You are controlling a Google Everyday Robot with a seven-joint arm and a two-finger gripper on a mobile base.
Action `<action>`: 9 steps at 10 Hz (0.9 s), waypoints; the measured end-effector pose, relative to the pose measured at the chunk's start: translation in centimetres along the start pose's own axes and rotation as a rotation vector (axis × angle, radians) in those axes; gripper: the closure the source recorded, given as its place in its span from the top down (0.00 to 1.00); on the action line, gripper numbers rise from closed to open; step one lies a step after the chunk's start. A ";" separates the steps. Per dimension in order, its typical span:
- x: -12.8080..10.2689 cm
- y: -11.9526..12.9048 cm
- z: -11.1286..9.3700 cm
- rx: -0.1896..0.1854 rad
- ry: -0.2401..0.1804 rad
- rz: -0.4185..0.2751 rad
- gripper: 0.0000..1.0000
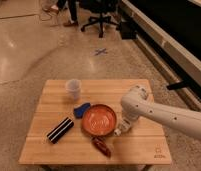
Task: Stand the bottle upright
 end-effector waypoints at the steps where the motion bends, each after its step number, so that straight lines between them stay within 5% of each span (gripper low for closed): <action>1: 0.4 0.1 -0.5 -0.007 -0.038 0.015 0.00; 6: 3.0 0.6 -2.5 -0.056 -0.223 0.073 0.00; 9: 4.5 0.0 -3.9 -0.041 -0.300 0.109 0.00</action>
